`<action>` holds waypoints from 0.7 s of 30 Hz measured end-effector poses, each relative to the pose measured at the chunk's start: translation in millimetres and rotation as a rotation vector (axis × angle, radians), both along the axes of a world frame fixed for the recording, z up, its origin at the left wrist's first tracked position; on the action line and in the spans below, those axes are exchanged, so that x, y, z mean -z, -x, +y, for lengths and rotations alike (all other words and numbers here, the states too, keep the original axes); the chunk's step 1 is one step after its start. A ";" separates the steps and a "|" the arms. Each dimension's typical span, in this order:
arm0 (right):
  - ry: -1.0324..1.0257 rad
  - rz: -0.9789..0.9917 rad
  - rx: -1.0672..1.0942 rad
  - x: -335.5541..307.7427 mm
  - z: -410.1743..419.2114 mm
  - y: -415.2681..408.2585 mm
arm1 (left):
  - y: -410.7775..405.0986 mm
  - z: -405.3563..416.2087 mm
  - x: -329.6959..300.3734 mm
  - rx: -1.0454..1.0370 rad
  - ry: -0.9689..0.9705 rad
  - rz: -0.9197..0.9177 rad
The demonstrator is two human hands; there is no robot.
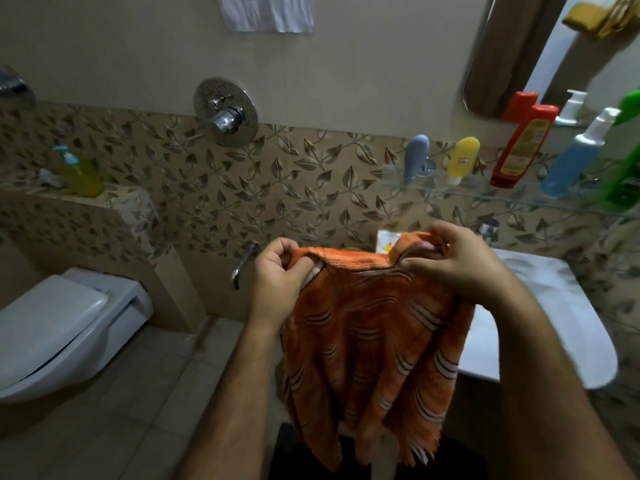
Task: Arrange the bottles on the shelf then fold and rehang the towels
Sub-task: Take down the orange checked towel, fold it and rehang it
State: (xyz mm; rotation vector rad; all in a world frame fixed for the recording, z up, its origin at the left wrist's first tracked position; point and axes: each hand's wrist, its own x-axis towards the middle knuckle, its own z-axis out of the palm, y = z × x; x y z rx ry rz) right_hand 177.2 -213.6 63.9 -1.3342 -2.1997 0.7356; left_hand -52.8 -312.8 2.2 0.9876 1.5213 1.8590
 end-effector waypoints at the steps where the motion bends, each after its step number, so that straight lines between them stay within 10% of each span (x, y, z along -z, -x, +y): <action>1: 0.012 -0.018 0.005 3.1 -3.8 -3.8 | -1.7 -1.7 -1.9 0.013 0.012 0.044; 11: 0.491 0.468 -0.205 48.3 -36.7 2.3 | -44.5 -10.0 -1.7 0.152 0.145 0.569; 14: 0.505 0.286 -0.305 58.1 -34.4 6.2 | -50.8 -6.8 -1.5 0.263 0.171 0.634; 21: 0.470 0.433 -0.375 39.7 -1.2 -10.9 | -48.8 6.1 27.4 0.406 0.209 0.189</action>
